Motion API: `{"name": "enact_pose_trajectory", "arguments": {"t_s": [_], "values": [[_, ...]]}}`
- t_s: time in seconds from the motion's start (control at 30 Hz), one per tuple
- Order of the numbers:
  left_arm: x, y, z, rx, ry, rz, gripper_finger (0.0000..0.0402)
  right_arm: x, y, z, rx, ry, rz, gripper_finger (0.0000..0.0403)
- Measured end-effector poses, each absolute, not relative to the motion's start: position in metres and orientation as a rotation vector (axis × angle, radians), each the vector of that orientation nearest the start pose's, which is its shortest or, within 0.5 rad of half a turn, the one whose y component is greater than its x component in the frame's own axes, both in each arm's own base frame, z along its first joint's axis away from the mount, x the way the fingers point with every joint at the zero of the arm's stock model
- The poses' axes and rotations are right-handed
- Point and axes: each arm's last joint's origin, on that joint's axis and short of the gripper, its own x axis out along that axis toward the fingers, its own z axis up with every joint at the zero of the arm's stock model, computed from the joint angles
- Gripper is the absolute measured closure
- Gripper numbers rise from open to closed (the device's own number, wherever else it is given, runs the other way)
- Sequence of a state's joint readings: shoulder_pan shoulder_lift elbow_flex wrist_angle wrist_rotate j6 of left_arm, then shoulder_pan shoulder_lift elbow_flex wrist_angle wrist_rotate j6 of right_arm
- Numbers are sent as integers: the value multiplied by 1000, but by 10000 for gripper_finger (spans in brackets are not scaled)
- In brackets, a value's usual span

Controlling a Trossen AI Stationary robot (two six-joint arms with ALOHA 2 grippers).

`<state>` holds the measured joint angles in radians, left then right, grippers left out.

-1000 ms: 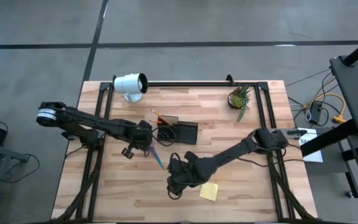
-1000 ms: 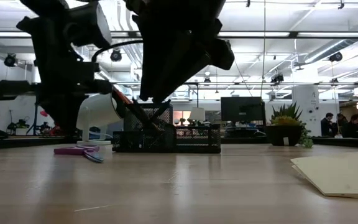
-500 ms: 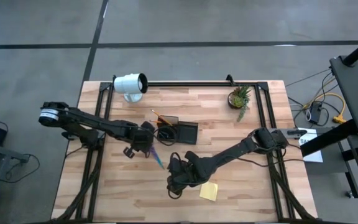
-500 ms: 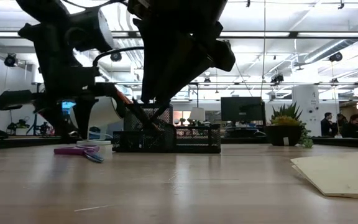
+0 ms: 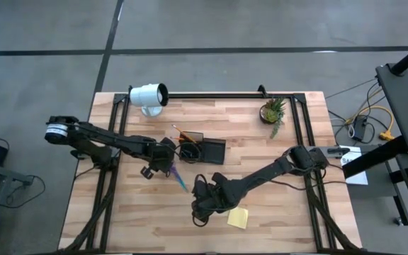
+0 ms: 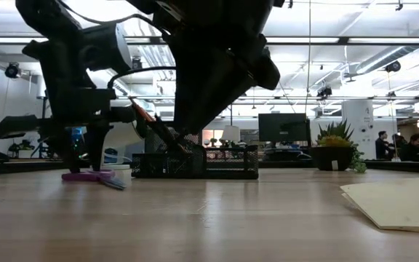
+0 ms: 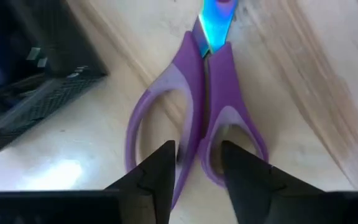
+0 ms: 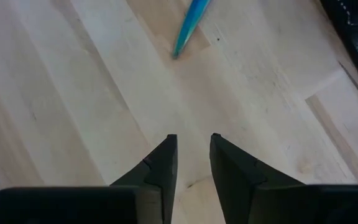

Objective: Pick and place office supplies into organizer
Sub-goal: Put the violet scissors into the black desk organizer

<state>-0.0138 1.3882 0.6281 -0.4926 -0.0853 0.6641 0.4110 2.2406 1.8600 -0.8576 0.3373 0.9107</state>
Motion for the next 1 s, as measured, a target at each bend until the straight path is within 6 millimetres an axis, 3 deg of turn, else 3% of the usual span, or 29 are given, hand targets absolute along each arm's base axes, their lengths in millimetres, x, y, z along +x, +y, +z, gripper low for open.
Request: {"name": "enact_pose_trajectory", "arguments": {"t_s": [0.27, 0.43, 1.0], "values": [[227, -1, 129, 616, 1320, -401, 342, 429, 177, 184, 356, 1066, -444, 324], [228, -1, 125, 614, 1342, -407, 347, 429, 177, 184, 355, 1066, -443, 330], [234, -2, 147, 631, 1325, -389, 349, 428, 177, 182, 346, 1074, -445, 331]]}}
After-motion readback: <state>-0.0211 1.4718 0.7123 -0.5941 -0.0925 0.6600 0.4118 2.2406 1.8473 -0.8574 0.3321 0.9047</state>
